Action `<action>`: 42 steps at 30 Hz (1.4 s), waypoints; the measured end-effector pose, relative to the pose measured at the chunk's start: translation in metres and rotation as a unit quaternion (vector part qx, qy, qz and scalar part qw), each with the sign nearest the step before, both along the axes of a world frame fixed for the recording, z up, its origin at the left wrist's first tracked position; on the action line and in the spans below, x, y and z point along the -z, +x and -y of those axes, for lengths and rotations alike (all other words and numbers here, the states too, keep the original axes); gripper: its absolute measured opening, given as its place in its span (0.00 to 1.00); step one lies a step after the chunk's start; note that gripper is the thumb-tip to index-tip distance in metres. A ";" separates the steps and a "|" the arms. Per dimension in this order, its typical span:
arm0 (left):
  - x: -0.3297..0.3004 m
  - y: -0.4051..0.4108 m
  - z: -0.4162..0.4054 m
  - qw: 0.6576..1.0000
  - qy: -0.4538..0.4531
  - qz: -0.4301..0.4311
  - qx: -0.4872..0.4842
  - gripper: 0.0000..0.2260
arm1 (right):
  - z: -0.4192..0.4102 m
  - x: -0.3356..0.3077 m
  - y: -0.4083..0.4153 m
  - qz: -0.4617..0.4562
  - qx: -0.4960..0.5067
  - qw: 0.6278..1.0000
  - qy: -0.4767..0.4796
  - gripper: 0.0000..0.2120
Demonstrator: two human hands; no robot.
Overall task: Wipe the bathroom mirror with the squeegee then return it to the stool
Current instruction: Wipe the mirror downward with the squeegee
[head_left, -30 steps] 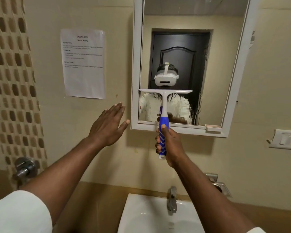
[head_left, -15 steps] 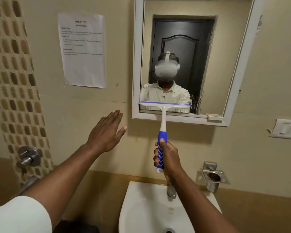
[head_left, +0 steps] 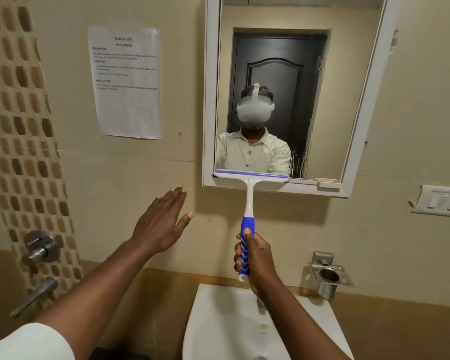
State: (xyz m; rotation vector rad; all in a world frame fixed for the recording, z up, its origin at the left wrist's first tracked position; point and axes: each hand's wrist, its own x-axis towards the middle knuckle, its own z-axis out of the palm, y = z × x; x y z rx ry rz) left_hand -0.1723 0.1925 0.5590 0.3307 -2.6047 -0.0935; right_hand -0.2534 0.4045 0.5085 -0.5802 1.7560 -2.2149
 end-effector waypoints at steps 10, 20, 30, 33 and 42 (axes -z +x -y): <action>-0.074 -0.016 -0.003 0.994 -0.042 -0.094 0.029 0.27 | -0.005 -0.088 -0.023 -0.106 0.028 0.992 -0.057 0.16; -0.238 -0.039 -0.026 0.956 -0.179 -0.226 0.053 0.28 | -0.029 -0.321 -0.066 -0.189 0.013 0.973 -0.132 0.15; -0.261 -0.047 -0.031 0.948 -0.203 -0.237 0.056 0.28 | -0.041 -0.360 -0.090 -0.180 0.020 0.974 -0.134 0.17; -0.258 -0.052 -0.029 0.951 -0.199 -0.232 0.053 0.28 | -0.042 -0.364 -0.095 -0.176 0.015 0.975 -0.132 0.17; -0.240 -0.060 -0.028 0.961 -0.168 -0.210 0.063 0.27 | -0.042 -0.351 -0.105 -0.166 -0.021 0.978 -0.124 0.17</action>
